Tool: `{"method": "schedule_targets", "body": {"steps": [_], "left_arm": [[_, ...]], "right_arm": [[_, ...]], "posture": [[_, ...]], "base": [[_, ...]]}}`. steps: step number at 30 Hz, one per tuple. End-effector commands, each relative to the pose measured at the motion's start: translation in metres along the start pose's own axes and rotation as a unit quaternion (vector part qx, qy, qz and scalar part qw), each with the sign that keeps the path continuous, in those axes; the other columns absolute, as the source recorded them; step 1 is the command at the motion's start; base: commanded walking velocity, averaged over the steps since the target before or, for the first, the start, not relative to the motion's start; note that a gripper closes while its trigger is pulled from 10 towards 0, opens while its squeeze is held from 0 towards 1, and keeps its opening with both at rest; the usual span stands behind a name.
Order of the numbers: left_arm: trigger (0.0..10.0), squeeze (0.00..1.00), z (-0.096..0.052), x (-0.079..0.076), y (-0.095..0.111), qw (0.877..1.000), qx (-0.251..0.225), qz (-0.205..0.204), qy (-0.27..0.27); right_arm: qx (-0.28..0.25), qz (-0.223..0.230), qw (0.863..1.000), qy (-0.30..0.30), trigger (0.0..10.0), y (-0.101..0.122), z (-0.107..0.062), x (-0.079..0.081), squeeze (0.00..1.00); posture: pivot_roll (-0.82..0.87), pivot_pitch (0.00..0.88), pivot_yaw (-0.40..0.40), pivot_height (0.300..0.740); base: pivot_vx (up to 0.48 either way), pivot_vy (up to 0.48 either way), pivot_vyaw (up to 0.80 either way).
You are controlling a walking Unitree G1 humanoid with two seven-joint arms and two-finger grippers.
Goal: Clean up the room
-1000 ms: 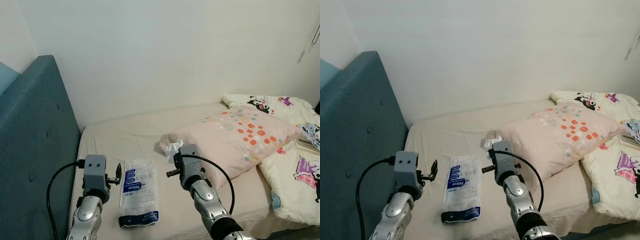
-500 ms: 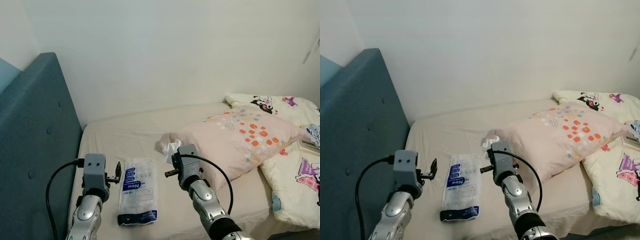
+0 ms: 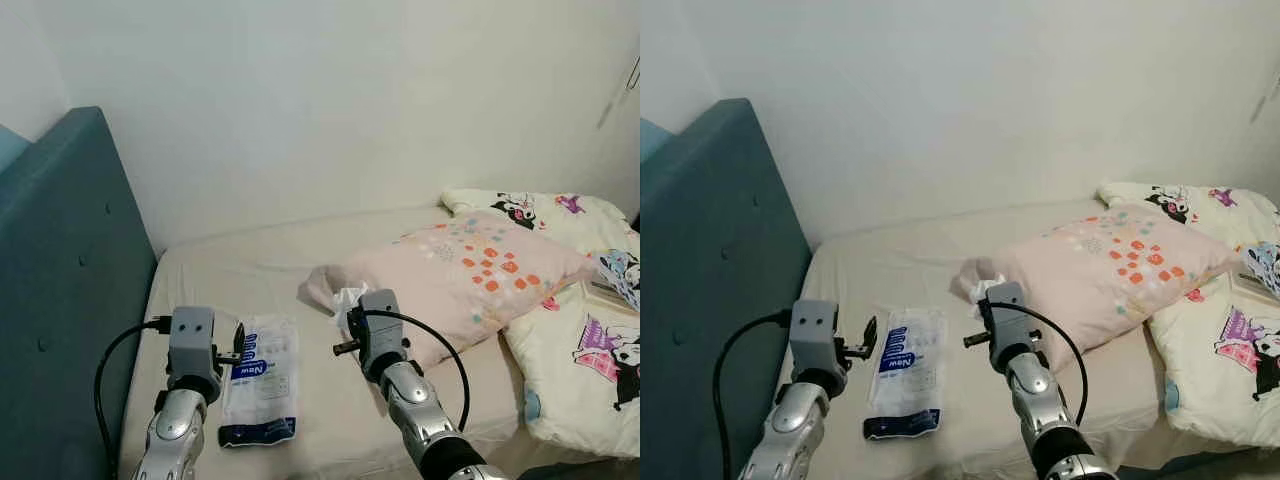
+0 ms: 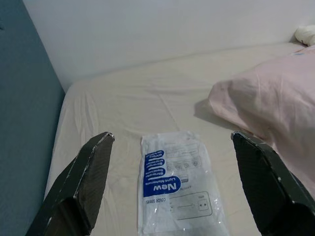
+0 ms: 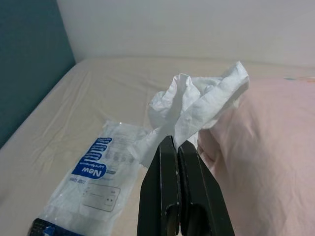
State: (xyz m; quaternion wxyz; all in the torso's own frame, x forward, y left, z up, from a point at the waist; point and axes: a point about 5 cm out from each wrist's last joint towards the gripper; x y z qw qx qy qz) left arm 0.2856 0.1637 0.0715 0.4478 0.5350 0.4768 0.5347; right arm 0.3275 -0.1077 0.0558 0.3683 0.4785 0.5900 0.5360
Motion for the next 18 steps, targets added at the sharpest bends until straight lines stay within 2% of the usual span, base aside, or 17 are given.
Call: {"method": "schedule_targets", "body": {"steps": [1,18], "left_arm": [[10.0,0.0,-0.0015,0.0003,0.0008,1.0,-0.002,0.004,0.002],[10.0,0.0,-0.0011,0.0043,0.0016,1.0,0.0,0.011,-0.001]], "right_arm": [[0.003,0.008,1.0,0.001,10.0,-0.001,-0.0004,0.0013,0.0],[0.005,0.019,1.0,-0.003,10.0,-0.0034,-0.0013,0.0025,0.0]], "posture": [[0.02,0.022,-0.012,0.74],[0.03,0.028,0.001,0.74]], "base": [[0.0,-0.352,0.0],[0.0,-0.355,0.0]]}}
Point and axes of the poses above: a point about 5 cm out from each wrist's last joint towards the gripper, its own z axis pointing out of the wrist towards the gripper, its own y axis along the axis of the wrist's last joint, x = y × z, and after that the axes turned 8 degrees about z, right-handed
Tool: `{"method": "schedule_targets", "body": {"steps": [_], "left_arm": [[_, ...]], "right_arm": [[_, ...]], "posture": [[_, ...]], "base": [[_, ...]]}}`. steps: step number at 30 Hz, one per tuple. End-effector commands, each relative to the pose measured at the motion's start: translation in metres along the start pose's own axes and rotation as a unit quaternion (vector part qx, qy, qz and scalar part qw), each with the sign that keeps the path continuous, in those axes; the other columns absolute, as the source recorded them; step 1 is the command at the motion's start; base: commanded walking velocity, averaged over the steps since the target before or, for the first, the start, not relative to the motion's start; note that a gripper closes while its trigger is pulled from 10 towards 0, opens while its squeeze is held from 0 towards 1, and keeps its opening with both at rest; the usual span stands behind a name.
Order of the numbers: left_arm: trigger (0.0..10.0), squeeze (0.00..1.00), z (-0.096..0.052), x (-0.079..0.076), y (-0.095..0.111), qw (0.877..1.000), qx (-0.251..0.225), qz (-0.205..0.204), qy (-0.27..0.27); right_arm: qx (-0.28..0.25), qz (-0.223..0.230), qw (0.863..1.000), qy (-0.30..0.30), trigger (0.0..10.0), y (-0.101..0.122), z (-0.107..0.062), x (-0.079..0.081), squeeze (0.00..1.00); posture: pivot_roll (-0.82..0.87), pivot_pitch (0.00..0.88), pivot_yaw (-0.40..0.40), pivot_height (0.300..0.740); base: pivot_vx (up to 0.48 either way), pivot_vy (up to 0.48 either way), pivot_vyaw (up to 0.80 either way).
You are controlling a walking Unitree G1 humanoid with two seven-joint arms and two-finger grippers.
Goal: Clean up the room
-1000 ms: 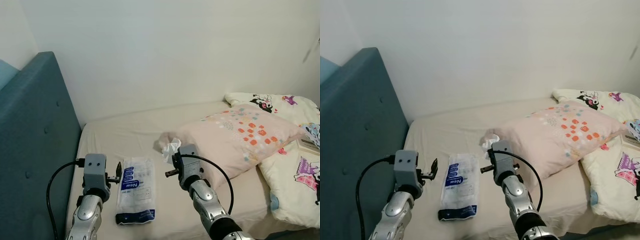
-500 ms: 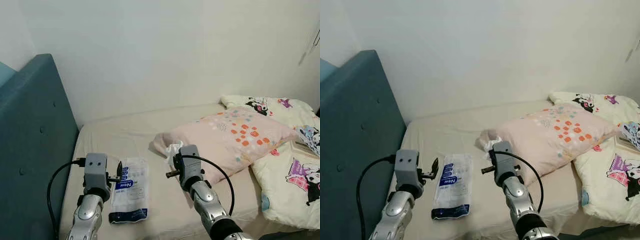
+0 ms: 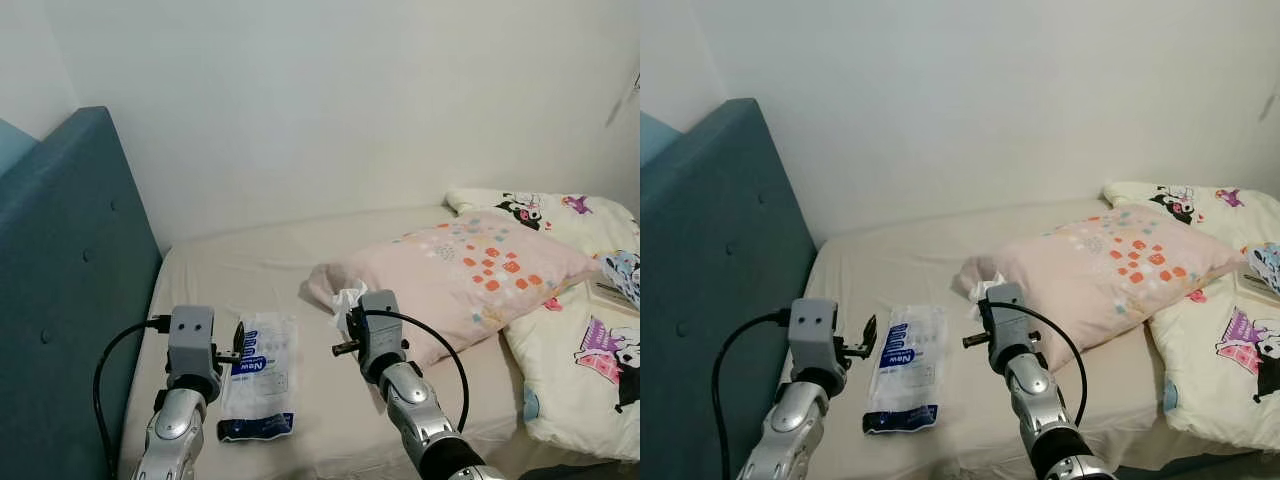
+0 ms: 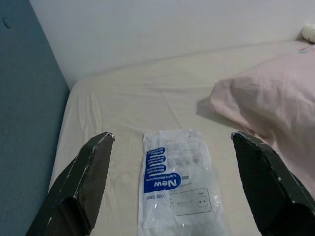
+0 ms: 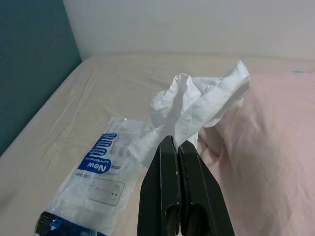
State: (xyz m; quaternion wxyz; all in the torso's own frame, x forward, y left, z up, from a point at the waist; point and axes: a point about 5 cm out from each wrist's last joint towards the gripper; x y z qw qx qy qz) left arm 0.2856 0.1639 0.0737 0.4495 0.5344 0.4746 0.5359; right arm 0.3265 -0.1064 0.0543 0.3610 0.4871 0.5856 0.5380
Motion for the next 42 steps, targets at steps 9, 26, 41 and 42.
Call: {"method": "schedule_targets", "body": {"steps": [9,26,41,42], "left_arm": [[10.0,0.0,-0.001,0.004,0.0,1.0,0.003,0.012,-0.002],[10.0,0.0,-0.002,0.002,-0.005,0.999,0.041,0.001,-0.023],[10.0,0.0,-0.004,0.003,-0.01,0.997,0.074,-0.009,-0.024],[10.0,0.0,-0.003,0.002,-0.01,0.997,0.076,-0.012,-0.023]], "right_arm": [[0.002,0.009,1.0,-0.004,10.0,-0.002,-0.001,0.001,0.0],[0.004,0.013,1.0,-0.005,10.0,-0.005,-0.003,0.001,0.0],[0.006,0.016,1.0,-0.005,10.0,-0.006,-0.004,0.001,0.0],[0.006,0.016,1.0,-0.005,10.0,-0.006,-0.004,0.001,0.0]], "posture": [[0.03,0.028,0.005,0.74],[0.04,0.038,0.009,0.74],[0.04,0.053,0.011,0.74],[0.04,0.054,0.011,0.74]], "base": [[0.0,-0.357,0.0],[0.0,-0.405,0.0],[0.0,0.374,0.0],[0.0,0.382,0.0]]}}
Point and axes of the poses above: a point about 5 cm out from each wrist's last joint towards the gripper, its own z axis pointing out of the wrist towards the gripper, its own y axis along the axis of the wrist's last joint, x = y × z, and after that the axes turned 8 degrees about z, right-handed
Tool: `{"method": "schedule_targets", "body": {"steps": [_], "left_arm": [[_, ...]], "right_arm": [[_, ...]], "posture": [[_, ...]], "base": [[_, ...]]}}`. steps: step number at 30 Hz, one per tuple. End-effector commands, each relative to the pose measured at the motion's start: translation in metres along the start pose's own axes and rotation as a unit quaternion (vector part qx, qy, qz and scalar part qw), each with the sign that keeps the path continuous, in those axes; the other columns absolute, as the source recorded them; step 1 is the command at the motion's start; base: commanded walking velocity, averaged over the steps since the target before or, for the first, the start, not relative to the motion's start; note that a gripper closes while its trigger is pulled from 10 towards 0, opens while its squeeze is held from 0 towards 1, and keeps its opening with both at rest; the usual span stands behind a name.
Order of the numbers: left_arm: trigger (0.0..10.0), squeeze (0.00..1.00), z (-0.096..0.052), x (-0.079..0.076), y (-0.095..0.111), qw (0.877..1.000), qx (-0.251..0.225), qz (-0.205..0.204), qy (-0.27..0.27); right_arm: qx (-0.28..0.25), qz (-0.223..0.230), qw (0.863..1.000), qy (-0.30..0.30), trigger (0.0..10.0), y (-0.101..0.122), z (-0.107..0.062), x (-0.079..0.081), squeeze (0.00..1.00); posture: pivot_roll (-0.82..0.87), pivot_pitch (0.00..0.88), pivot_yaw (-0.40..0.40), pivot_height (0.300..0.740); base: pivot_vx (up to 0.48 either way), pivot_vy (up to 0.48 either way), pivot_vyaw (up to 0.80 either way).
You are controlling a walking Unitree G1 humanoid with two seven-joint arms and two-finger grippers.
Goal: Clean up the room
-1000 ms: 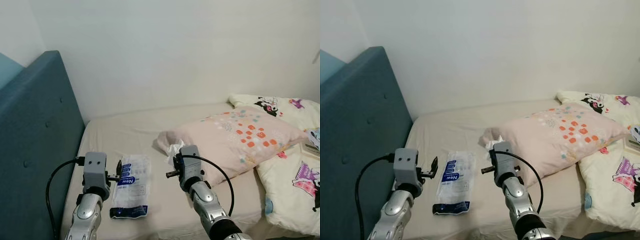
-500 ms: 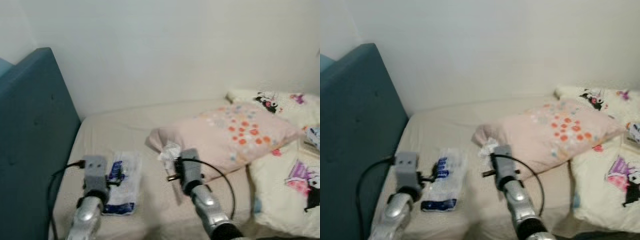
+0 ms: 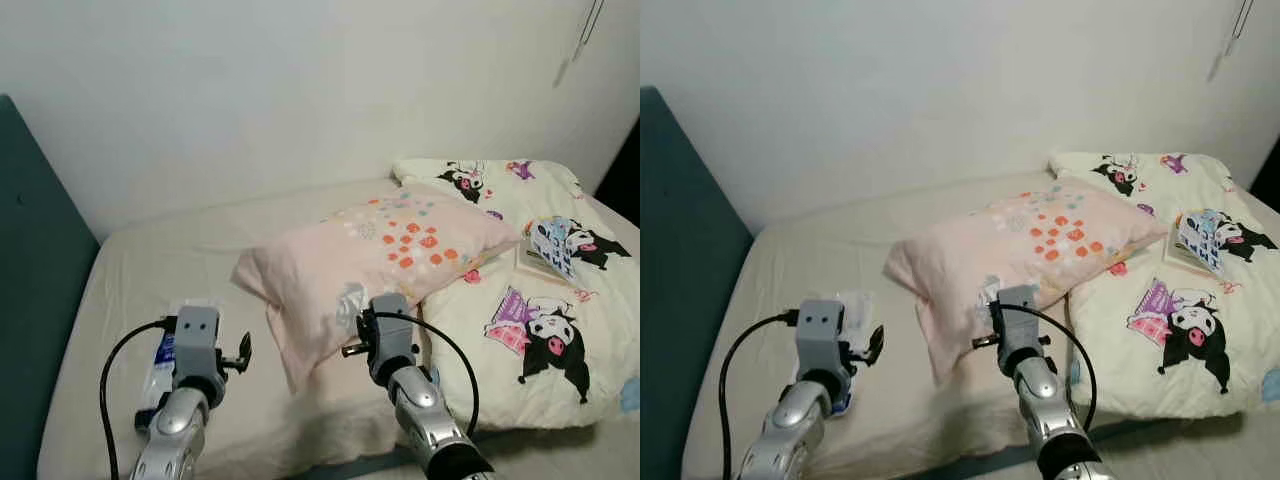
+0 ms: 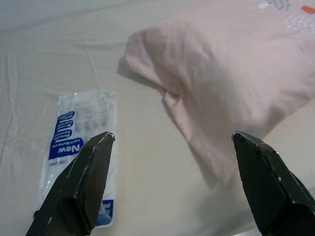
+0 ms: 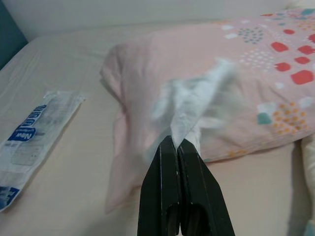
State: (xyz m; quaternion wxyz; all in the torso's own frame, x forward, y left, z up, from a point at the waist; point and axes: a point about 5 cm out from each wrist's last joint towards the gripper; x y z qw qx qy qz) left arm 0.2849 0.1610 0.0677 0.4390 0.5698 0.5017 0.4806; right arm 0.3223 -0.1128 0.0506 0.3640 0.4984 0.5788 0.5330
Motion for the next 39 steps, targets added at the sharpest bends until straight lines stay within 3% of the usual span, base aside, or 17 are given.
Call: {"method": "schedule_targets", "body": {"steps": [1,7,16,24,39], "left_arm": [[10.0,0.0,-0.003,0.006,-0.004,1.0,0.016,0.001,0.009],[10.0,0.0,-0.002,0.006,0.001,1.0,-0.003,0.021,0.009],[10.0,0.0,-0.004,0.005,0.009,0.999,-0.037,0.014,0.009],[10.0,0.0,-0.005,0.009,0.006,0.999,-0.03,0.001,0.02],[10.0,0.0,-0.01,0.006,-0.01,1.0,-0.003,0.029,0.01]], "right_arm": [[0.004,0.01,1.0,0.007,10.0,-0.002,0.001,0.006,0.0],[0.003,0.011,1.0,0.006,10.0,-0.001,0.001,0.007,0.0],[-0.005,0.0,1.0,0.014,10.0,0.002,0.001,0.008,0.0],[-0.003,-0.026,0.999,0.027,10.0,0.001,0.002,0.013,0.0],[0.013,-0.027,0.999,0.03,10.0,-0.007,-0.002,0.012,0.0]], "posture": [[0.04,0.054,0.011,0.74],[0.04,0.057,0.012,0.74],[0.04,0.054,0.01,0.74],[0.04,0.049,0.01,0.74],[0.04,0.036,0.007,0.74]], "base": [[0.0,0.382,0.0],[0.0,0.0,0.0],[0.0,0.0,0.0],[0.0,0.0,0.0],[0.0,0.0,0.79]]}}
Point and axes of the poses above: a point about 5 cm out from each wrist's last joint towards the gripper, its own z axis pointing out of the wrist towards the gripper, its own y axis along the axis of the wrist's last joint, x = y × z, and after that the axes turned 8 degrees about z, right-handed
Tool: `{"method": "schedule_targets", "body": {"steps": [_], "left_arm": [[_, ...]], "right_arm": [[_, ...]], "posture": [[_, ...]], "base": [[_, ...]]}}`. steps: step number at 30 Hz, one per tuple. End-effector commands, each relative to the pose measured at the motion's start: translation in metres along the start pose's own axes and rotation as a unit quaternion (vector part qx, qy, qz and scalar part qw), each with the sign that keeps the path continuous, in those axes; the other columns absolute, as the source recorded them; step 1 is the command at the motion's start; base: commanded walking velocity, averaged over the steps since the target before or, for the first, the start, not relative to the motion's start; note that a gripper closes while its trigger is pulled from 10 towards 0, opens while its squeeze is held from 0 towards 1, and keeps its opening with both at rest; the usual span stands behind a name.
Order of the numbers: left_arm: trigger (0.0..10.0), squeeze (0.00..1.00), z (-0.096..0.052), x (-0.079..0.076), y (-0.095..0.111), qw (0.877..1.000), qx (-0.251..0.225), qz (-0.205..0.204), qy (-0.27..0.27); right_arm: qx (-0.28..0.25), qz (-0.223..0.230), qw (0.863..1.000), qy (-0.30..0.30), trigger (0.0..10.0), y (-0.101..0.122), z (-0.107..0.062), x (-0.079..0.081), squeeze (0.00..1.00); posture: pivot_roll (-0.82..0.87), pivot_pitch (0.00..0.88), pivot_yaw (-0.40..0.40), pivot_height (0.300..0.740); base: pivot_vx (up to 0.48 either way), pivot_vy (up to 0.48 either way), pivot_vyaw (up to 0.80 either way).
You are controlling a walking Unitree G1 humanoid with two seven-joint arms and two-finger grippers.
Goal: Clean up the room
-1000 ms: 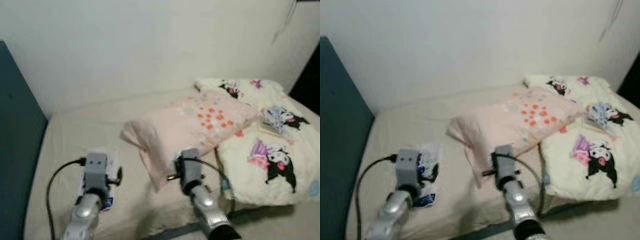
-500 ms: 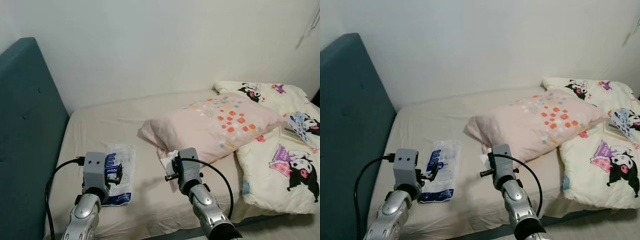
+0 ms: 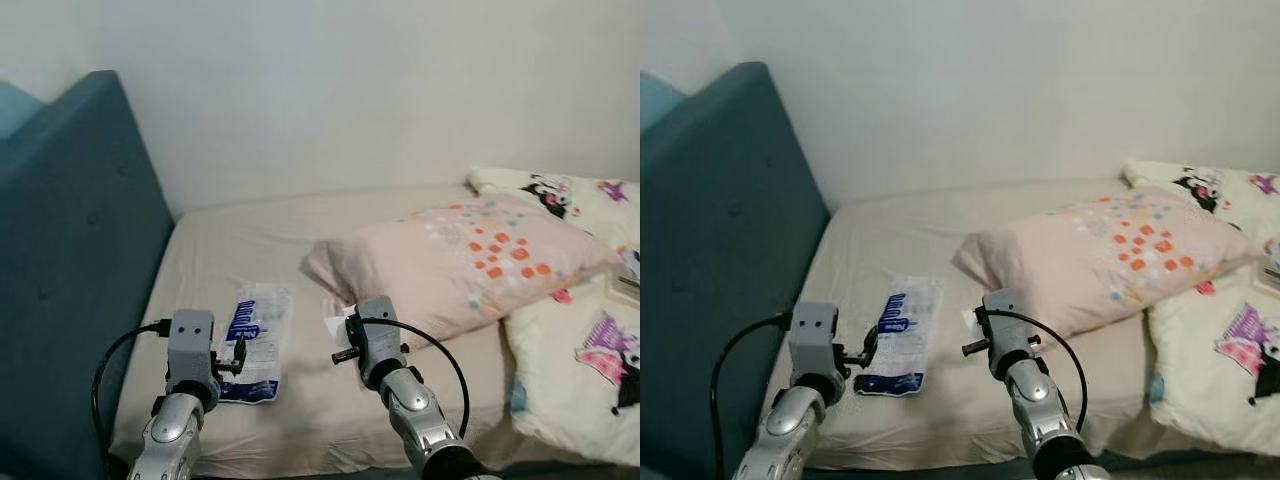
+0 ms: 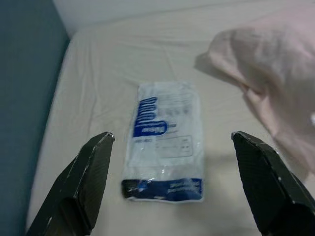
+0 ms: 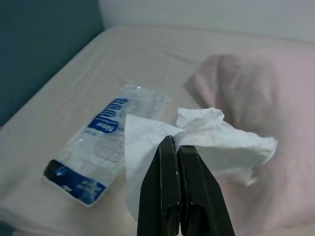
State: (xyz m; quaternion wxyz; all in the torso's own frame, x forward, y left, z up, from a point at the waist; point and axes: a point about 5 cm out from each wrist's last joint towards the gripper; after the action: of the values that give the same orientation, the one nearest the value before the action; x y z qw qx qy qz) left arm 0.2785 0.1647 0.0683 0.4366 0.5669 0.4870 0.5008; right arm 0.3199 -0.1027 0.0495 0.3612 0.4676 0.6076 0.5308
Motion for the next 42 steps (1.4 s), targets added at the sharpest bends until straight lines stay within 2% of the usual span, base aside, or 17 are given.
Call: {"method": "schedule_targets", "body": {"steps": [1,27,42], "left_arm": [[10.0,0.0,-0.004,0.003,-0.009,1.0,0.014,0.012,0.001],[10.0,0.0,-0.002,-0.004,-0.006,1.0,0.011,0.01,-0.015],[10.0,0.0,-0.002,-0.006,-0.011,0.999,0.031,0.024,-0.026]], "right_arm": [[0.006,0.004,1.0,0.003,10.0,-0.005,-0.002,0.002,0.0],[0.004,0.011,1.0,-0.001,10.0,-0.004,-0.003,0.001,0.0],[0.006,0.015,1.0,-0.007,10.0,-0.005,-0.003,-0.001,0.0]], "posture": [[0.04,0.036,0.007,0.74],[0.04,0.043,0.005,0.74],[0.04,0.047,0.017,0.74]], "base": [[0.0,0.0,0.8],[0.0,0.0,0.8],[0.0,0.0,0.8]]}}
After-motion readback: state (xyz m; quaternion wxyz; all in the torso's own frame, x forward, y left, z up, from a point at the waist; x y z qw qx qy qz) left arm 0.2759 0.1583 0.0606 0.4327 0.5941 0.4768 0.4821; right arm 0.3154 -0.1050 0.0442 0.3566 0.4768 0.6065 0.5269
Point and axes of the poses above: a point about 5 cm out from each wrist's last joint towards the gripper, its own z axis pointing out of the wrist towards the gripper, its own y axis along the axis of the wrist's last joint, x = y × z, and after that the axes turned 8 degrees about z, right-handed
